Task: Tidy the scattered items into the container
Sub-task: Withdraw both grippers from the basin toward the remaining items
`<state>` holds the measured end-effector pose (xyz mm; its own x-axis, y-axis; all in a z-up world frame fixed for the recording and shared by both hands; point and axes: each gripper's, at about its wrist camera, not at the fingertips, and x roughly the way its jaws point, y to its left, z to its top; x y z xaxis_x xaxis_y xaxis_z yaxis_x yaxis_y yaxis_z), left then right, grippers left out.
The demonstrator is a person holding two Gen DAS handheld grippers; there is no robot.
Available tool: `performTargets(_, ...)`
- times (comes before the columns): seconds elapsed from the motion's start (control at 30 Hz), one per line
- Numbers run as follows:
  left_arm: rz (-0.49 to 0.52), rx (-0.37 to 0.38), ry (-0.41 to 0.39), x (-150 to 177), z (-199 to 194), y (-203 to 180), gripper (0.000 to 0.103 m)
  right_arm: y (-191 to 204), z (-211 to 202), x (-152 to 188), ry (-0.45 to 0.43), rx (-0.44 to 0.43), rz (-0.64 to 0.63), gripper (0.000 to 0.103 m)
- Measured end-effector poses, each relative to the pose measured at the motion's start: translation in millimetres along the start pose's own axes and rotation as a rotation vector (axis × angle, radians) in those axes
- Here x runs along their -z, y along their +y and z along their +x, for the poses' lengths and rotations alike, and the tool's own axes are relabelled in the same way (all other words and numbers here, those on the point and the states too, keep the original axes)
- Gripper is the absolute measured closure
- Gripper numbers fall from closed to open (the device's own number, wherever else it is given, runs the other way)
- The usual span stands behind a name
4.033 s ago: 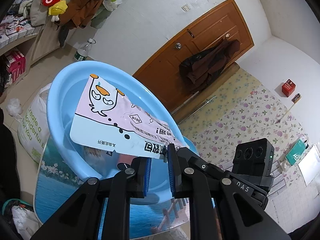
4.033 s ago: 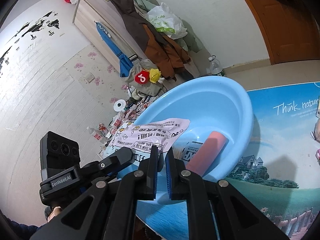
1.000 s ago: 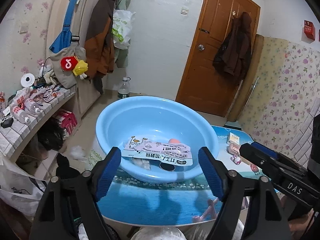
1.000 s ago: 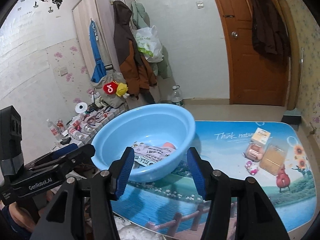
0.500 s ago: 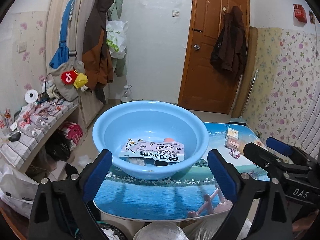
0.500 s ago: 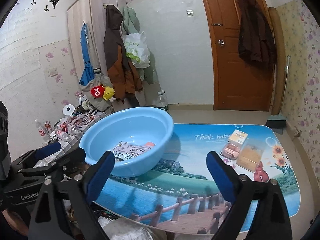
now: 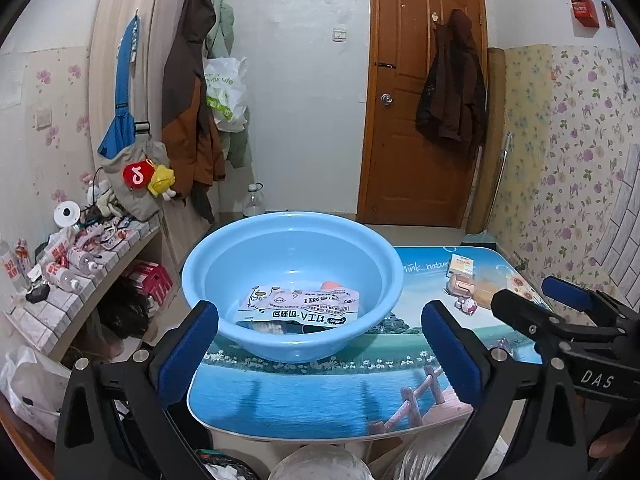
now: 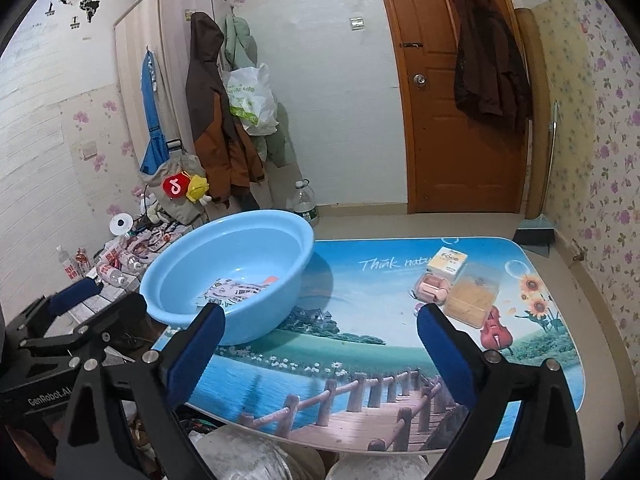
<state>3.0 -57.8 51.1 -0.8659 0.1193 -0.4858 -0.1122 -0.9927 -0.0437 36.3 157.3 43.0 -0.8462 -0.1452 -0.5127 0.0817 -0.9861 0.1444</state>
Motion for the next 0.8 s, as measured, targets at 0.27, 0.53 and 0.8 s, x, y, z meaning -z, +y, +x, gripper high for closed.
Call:
performTargets(0.27,0.013,0.009,0.022,3.9,4.8,-9.4,0.000,-5.5,-2.1,5.2,0.018,0.020,-0.001,0.005)
performTargets(0.53,0.057,-0.004,0.024,6.4,6.8,-18.1,0.000,-6.8,0.0,9.1,0.026,0.035,-0.017,0.005)
performTargets(0.8,0.058,-0.016,0.054,10.3,14.0,-22.9,0.000,-13.7,4.0,14.9,0.043,0.036,-0.007,0.005)
